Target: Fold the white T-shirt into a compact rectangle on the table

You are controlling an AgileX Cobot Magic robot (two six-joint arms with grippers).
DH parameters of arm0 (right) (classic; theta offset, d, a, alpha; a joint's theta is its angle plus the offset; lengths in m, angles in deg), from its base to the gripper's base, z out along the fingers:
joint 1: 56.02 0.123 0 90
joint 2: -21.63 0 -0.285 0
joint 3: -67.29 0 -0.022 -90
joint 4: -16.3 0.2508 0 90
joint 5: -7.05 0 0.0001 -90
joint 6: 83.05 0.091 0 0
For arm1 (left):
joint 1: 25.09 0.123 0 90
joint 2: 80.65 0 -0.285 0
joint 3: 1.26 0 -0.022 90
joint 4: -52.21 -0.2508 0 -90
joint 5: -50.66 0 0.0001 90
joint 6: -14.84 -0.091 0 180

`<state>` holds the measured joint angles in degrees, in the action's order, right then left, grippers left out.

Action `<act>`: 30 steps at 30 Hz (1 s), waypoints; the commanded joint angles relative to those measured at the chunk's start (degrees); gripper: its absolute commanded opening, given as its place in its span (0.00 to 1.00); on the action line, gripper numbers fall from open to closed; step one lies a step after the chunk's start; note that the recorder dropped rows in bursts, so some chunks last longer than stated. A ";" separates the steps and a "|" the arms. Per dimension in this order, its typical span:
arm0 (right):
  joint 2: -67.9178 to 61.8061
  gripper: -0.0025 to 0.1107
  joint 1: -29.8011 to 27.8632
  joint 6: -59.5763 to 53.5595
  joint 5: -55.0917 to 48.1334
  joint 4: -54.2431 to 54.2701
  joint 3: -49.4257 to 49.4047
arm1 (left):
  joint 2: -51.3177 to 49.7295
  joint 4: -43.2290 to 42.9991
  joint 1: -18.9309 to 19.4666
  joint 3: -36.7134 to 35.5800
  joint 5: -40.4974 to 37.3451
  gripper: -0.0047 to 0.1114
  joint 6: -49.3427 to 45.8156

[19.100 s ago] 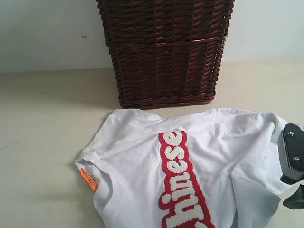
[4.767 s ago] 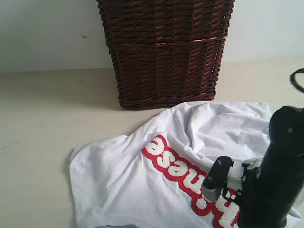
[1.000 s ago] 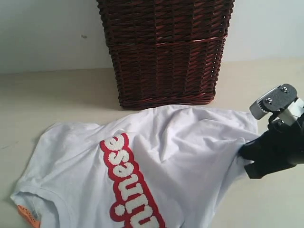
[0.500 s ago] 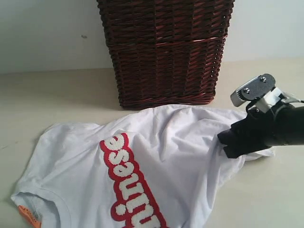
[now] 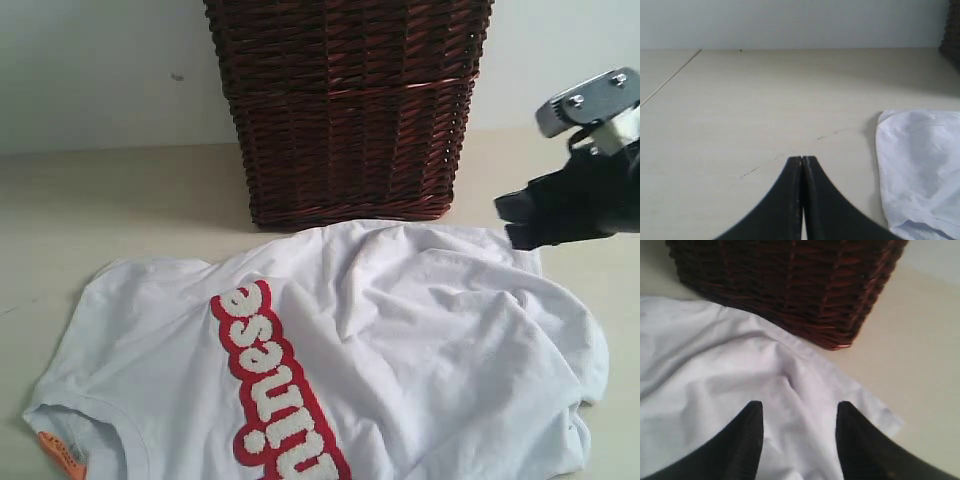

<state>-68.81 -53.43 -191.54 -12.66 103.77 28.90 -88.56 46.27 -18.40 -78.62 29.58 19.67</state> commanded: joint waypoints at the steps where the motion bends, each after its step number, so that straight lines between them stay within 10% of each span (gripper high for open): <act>1: 2.76 0.42 -10.96 18.81 -16.68 -41.72 0.16 | 0.12 0.25 0.18 0.14 0.37 0.04 -0.08; 6: -1.75 0.37 -17.81 15.41 -35.05 -54.64 -4.74 | 0.12 0.25 0.18 0.14 0.37 0.04 -0.08; 21: -11.14 0.34 -17.95 -1.60 -20.55 -26.33 -12.91 | 0.12 0.25 0.18 0.14 0.37 0.04 -0.08; 30: -12.46 0.02 -17.95 -3.37 -23.69 -30.75 -12.91 | 0.12 0.25 0.18 0.14 0.37 0.04 -0.08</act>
<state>-81.40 -71.08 -193.55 -34.55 73.68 16.25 -88.56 46.27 -18.40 -78.62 29.58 19.67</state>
